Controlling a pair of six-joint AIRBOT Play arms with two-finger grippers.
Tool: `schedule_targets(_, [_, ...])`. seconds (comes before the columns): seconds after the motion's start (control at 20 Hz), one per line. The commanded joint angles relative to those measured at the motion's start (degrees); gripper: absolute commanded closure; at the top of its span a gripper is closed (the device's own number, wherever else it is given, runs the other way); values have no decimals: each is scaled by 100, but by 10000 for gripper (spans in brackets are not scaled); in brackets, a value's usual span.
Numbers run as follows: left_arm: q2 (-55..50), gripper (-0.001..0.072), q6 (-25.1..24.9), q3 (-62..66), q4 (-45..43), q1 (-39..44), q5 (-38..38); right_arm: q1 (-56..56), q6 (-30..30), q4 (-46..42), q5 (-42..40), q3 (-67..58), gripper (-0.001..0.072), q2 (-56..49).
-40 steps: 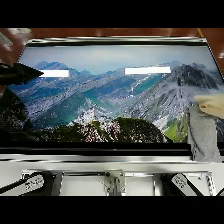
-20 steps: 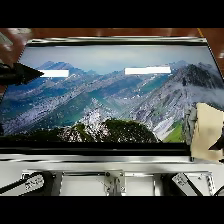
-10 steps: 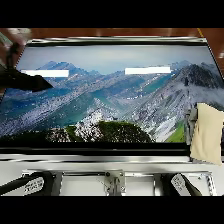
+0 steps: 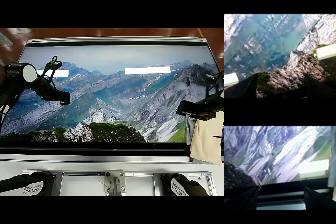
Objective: Fold the shirts.
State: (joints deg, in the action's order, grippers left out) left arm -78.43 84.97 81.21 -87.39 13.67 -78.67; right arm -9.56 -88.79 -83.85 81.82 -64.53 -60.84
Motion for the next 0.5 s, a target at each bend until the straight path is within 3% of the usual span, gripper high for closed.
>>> schedule_targets(0.0, [-39, 55, 81, 7, -109, 122, -46, 286, -50, -4, 59, 61, 51, -66])
schedule_targets(0.45, [-83, 55, 81, 4, -109, 122, 61, 284, -50, -46, 50, 61, 51, -66])
